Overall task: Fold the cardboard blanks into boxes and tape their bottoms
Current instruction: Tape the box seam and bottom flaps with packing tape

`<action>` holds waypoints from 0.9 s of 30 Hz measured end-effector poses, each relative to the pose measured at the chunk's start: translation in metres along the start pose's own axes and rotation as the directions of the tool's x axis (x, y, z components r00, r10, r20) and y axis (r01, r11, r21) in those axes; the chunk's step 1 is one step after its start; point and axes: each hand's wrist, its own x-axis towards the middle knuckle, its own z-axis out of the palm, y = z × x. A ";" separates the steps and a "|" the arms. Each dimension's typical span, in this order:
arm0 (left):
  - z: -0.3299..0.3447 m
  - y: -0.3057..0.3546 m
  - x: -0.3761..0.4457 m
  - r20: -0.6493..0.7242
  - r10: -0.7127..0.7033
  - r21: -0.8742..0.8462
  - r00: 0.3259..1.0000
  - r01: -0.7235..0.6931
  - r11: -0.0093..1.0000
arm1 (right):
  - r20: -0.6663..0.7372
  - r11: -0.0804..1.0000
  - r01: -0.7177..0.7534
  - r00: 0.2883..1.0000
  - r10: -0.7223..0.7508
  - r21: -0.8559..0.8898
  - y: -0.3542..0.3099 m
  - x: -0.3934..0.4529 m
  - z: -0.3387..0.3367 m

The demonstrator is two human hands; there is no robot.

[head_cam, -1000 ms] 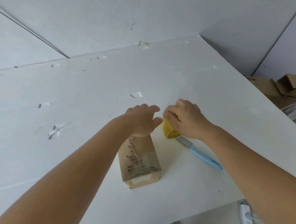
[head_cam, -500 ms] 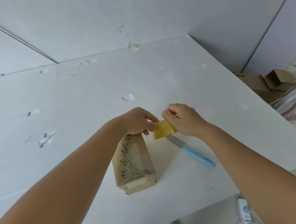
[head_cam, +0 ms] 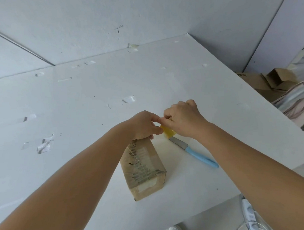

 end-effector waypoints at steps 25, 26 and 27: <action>-0.006 -0.003 -0.009 -0.121 0.099 -0.249 0.988 -0.127 0.960 | 0.205 0.881 -0.462 0.877 0.435 0.106 0.020 -0.080 0.073; -0.005 -0.003 -0.009 -0.123 0.096 -0.235 0.988 -0.123 0.964 | 0.196 0.889 -0.450 0.883 0.427 0.089 0.019 -0.084 0.076; -0.004 -0.002 -0.010 -0.124 0.093 -0.225 0.988 -0.119 0.967 | 0.181 0.897 -0.434 0.892 0.415 0.081 0.019 -0.087 0.079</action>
